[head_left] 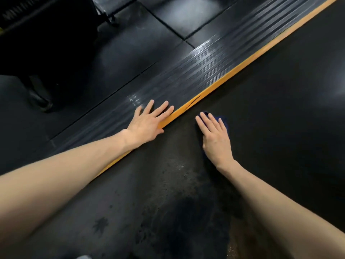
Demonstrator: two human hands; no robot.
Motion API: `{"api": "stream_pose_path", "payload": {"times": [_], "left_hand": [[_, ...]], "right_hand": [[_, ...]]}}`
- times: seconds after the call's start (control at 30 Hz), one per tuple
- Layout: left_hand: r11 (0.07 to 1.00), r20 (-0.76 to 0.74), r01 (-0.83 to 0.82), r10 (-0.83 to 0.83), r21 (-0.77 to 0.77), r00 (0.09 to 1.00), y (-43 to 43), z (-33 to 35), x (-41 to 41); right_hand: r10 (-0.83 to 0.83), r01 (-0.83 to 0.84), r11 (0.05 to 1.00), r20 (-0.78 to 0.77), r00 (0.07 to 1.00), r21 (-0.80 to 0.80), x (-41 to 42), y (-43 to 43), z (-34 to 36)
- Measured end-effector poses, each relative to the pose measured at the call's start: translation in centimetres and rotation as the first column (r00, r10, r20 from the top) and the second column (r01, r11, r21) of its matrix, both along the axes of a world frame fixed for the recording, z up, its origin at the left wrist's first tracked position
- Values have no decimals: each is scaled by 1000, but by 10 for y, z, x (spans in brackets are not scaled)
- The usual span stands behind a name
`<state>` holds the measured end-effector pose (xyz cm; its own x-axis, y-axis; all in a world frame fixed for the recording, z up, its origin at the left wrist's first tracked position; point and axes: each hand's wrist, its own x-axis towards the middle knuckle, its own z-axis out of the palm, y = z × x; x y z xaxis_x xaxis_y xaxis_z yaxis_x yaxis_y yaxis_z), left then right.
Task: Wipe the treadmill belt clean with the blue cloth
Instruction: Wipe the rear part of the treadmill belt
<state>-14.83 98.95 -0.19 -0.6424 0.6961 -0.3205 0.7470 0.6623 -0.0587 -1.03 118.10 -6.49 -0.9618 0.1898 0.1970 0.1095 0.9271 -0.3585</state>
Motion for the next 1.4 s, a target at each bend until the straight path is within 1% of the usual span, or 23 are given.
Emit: {"api": "stream_pose_path", "payload": {"times": [0.1, 0.17, 0.3, 0.43, 0.5, 0.63, 0.7, 0.77, 0.87, 0.9, 0.93, 1.0, 1.03, 1.07, 1.1, 1.13, 1.2, 1.23, 1.27, 1.3, 1.33, 1.37, 1.4], "left_hand": [[995, 161, -103, 101, 3, 982, 7, 3, -4], [992, 195, -128, 125, 3, 973, 9, 4, -2], [988, 195, -154, 145, 33, 970, 11, 6, 1], [986, 203, -165, 160, 12, 966, 13, 8, 3], [990, 213, -141, 144, -26, 966, 15, 13, 0], [988, 239, -34, 69, -150, 969, 17, 26, -12], [985, 256, -14, 59, -174, 965, 20, 32, -15], [985, 271, -27, 74, -173, 960, 23, 36, -14], [986, 267, -72, 111, -151, 957, 26, 36, -8], [987, 260, -87, 121, -138, 958, 24, 32, -7], [988, 250, -99, 127, -121, 960, 23, 28, -6], [988, 218, -128, 144, -88, 965, 21, 20, -3], [986, 197, -148, 159, -73, 967, 21, 18, -2], [985, 178, -160, 168, -62, 970, 22, 16, 0], [985, 167, -164, 170, -53, 971, 23, 16, 1], [985, 164, -168, 172, -40, 971, 23, 16, 2], [981, 184, -192, 189, -1, 965, 23, 14, 3], [977, 201, -211, 202, 24, 959, 22, 13, 4], [972, 216, -228, 211, 57, 953, 20, 11, 5], [967, 222, -238, 212, 95, 952, 15, 8, 7], [964, 209, -228, 196, 141, 958, 8, 5, 9], [962, 179, -195, 162, 189, 970, -2, 1, 9], [959, 155, -154, 120, 238, 981, -12, -2, 9]], "right_hand": [[9, -10, 1000, -35, 999, -3, 0, 3, -2], [4, -5, 1000, -56, 998, -24, 0, 5, -4], [-2, -2, 999, -77, 997, -47, 1, 6, -8], [-27, 22, 998, -90, 996, -59, 3, 3, -11], [-29, 24, 998, -73, 997, -62, 2, 4, -9], [-14, 7, 996, -81, 997, -85, 3, 5, -7], [-5, -2, 995, -70, 998, -95, 1, 6, -5], [24, -27, 990, -24, 999, -138, 0, 10, -1], [120, -121, 977, -16, 993, -176, 2, 26, 1], [106, -108, 980, -17, 994, -168, 4, 31, 0], [39, -44, 982, -28, 999, -181, 5, 33, 0], [-162, 139, 956, -70, 984, -258, 4, 14, 4], [-189, 158, 946, -86, 978, -282, 4, -7, 5], [-125, 94, 957, -99, 987, -275, 6, -35, 4], [5, -28, 970, -96, 995, -241, 11, -66, 2], [170, -180, 963, -67, 983, -203, 20, -98, 1], [470, -463, 875, 13, 883, -143, 39, -136, 1], [566, -559, 821, 36, 824, -121, 41, -135, -1], [622, -618, 782, 33, 782, -84, 38, -121, -2], [619, -618, 785, 35, 784, -39, 33, -101, -1], [563, -564, 826, 50, 825, 2, 28, -76, 0], [444, -446, 895, 48, 895, 27, 24, -48, 2], [284, -285, 957, 25, 958, 47, 22, -18, 2]]}}
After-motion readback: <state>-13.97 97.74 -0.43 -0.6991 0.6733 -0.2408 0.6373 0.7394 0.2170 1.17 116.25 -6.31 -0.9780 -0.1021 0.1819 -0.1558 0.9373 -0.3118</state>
